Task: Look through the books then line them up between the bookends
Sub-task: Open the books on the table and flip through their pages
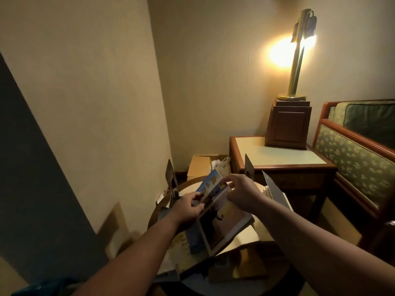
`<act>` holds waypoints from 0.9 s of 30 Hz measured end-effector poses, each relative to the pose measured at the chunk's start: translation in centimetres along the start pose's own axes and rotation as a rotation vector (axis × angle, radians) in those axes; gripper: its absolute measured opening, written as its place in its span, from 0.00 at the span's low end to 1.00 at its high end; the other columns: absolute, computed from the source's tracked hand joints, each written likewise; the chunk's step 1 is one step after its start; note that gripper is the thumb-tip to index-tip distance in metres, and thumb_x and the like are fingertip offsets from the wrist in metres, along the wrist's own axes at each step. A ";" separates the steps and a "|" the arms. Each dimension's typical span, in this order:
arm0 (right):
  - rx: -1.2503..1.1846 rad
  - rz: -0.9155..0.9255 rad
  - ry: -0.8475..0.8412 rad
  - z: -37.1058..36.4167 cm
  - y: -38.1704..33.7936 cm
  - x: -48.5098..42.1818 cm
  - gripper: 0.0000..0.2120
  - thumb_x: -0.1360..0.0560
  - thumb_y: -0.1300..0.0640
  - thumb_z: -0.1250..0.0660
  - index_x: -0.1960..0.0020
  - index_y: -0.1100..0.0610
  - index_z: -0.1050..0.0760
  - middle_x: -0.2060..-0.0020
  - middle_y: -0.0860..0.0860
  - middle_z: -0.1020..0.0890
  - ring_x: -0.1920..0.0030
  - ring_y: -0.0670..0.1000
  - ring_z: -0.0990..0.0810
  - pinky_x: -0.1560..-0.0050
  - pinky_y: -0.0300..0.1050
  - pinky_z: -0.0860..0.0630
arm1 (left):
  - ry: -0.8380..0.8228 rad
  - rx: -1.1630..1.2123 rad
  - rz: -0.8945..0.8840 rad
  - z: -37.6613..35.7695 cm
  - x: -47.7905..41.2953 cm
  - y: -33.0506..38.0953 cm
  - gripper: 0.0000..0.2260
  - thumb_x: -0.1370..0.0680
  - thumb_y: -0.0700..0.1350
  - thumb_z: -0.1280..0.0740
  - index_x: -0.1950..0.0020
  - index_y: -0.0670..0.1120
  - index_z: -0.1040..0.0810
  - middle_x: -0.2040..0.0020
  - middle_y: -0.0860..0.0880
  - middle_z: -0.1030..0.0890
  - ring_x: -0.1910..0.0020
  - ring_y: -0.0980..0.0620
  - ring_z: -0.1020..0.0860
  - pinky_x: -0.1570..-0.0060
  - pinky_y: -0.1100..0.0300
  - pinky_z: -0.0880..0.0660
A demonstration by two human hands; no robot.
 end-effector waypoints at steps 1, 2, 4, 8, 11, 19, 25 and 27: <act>0.018 -0.009 0.009 -0.3 0.8 -0.1 0.18 0.24 0.66 0.31 0.37 0.50 0.23 0.43 0.51 0.23 0.46 0.52 0.21 0.65 0.38 0.20 | -0.021 -0.208 -0.037 -0.3 -0.4 -0.7 0.23 0.21 0.51 0.34 0.26 0.52 0.32 0.29 0.47 0.31 0.32 0.47 0.31 0.35 0.49 0.28; 0.028 -0.025 0.009 -0.6 1.6 -0.2 0.17 0.24 0.65 0.31 0.39 0.50 0.22 0.43 0.51 0.22 0.47 0.51 0.21 0.62 0.39 0.18 | -0.038 -0.368 -0.072 -0.6 -0.5 -1.3 0.26 0.22 0.54 0.34 0.25 0.53 0.34 0.27 0.47 0.35 0.29 0.44 0.35 0.31 0.46 0.32; 0.039 -0.068 -0.011 -1.4 3.0 -0.2 0.15 0.23 0.63 0.31 0.40 0.49 0.23 0.45 0.50 0.22 0.48 0.50 0.20 0.57 0.41 0.17 | -0.065 -0.506 -0.088 -1.1 -0.6 -2.2 0.28 0.22 0.58 0.35 0.23 0.56 0.38 0.22 0.47 0.41 0.24 0.42 0.43 0.27 0.43 0.40; 0.142 -0.101 -0.087 -3.6 4.5 -0.1 0.19 0.23 0.60 0.31 0.35 0.47 0.26 0.39 0.51 0.26 0.42 0.51 0.23 0.44 0.47 0.19 | -0.034 -0.582 -0.058 -1.7 -0.3 -3.9 0.30 0.22 0.63 0.38 0.22 0.57 0.41 0.20 0.49 0.45 0.22 0.44 0.47 0.26 0.40 0.43; 0.371 -0.071 -0.147 -5.4 4.7 0.2 0.24 0.20 0.51 0.37 0.25 0.41 0.36 0.30 0.56 0.34 0.32 0.57 0.32 0.33 0.55 0.28 | 0.027 -0.607 -0.053 -1.6 0.3 -4.9 0.31 0.23 0.68 0.41 0.23 0.58 0.40 0.21 0.51 0.43 0.23 0.45 0.46 0.28 0.39 0.40; 0.649 0.111 -0.290 -8.7 3.6 0.7 0.41 0.24 0.46 0.32 0.20 0.40 0.53 0.19 0.55 0.58 0.21 0.63 0.64 0.28 0.74 0.62 | 0.220 -0.561 -0.066 -0.7 4.1 -7.2 0.31 0.24 0.69 0.42 0.26 0.55 0.35 0.36 0.51 0.37 0.36 0.53 0.34 0.41 0.58 0.28; 0.591 0.154 -0.287 -11.3 1.3 0.8 0.37 0.21 0.36 0.43 0.19 0.50 0.52 0.19 0.54 0.53 0.20 0.58 0.60 0.24 0.68 0.63 | 0.259 -0.428 -0.055 0.5 5.9 -8.2 0.24 0.22 0.63 0.37 0.30 0.54 0.30 0.42 0.53 0.38 0.42 0.56 0.31 0.50 0.66 0.28; 0.614 0.128 -0.314 -12.0 0.9 1.0 0.42 0.23 0.29 0.47 0.18 0.50 0.55 0.19 0.54 0.56 0.20 0.59 0.61 0.23 0.65 0.63 | 0.285 -0.319 0.008 1.1 5.5 -8.3 0.19 0.22 0.59 0.35 0.34 0.54 0.28 0.41 0.52 0.37 0.43 0.54 0.28 0.56 0.69 0.28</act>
Point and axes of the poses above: each hand's wrist, its own x-axis away from the middle knuckle, its own z-axis out of the back of the hand, y = z × x, the point moved 1 cm from there along -x, towards the middle knuckle
